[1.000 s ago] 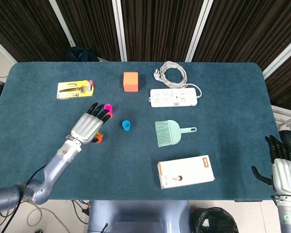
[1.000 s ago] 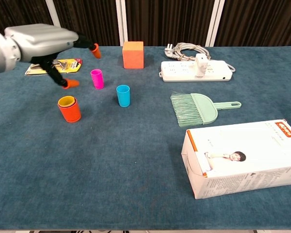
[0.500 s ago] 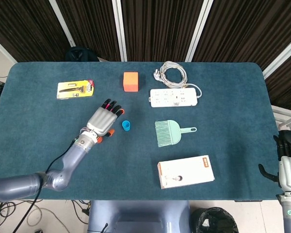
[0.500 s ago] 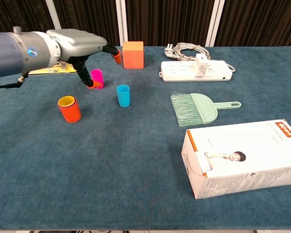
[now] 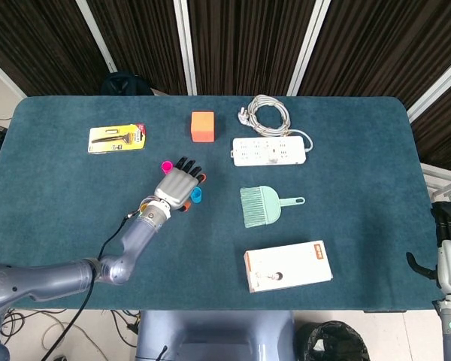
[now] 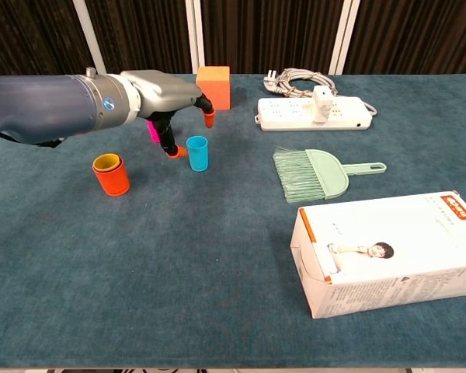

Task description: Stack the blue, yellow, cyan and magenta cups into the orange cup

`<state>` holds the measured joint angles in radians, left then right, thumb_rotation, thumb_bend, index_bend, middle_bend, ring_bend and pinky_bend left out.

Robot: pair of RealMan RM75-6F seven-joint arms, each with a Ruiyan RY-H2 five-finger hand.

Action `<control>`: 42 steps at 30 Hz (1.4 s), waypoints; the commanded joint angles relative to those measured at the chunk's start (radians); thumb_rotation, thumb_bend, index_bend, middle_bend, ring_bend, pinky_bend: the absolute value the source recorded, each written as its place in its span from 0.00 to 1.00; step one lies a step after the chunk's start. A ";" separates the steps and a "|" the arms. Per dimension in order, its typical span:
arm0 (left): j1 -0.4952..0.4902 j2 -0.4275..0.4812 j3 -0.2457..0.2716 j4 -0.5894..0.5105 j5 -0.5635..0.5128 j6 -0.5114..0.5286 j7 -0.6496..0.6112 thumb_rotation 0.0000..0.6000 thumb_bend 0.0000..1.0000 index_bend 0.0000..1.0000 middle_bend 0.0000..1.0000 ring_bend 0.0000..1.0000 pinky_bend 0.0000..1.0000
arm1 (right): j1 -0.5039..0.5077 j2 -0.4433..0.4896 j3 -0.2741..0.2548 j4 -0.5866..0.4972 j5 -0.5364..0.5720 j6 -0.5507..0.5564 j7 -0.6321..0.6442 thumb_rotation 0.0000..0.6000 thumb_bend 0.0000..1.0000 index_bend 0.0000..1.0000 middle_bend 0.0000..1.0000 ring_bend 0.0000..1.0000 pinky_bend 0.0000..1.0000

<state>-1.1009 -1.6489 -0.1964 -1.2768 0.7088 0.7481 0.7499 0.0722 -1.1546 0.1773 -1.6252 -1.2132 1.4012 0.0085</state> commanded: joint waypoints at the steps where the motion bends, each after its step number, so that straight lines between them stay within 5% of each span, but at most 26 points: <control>1: -0.011 -0.022 0.014 0.029 0.000 0.005 0.003 1.00 0.27 0.30 0.12 0.00 0.00 | 0.000 0.000 0.001 0.002 0.002 -0.001 0.002 1.00 0.34 0.05 0.04 0.08 0.04; 42: -0.038 -0.061 0.032 0.076 0.028 0.046 -0.027 1.00 0.36 0.47 0.19 0.00 0.00 | 0.005 -0.010 0.018 0.044 0.043 -0.032 0.026 1.00 0.34 0.05 0.04 0.08 0.04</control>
<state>-1.1425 -1.7221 -0.1584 -1.1856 0.7324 0.7857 0.7321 0.0773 -1.1642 0.1953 -1.5813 -1.1704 1.3693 0.0345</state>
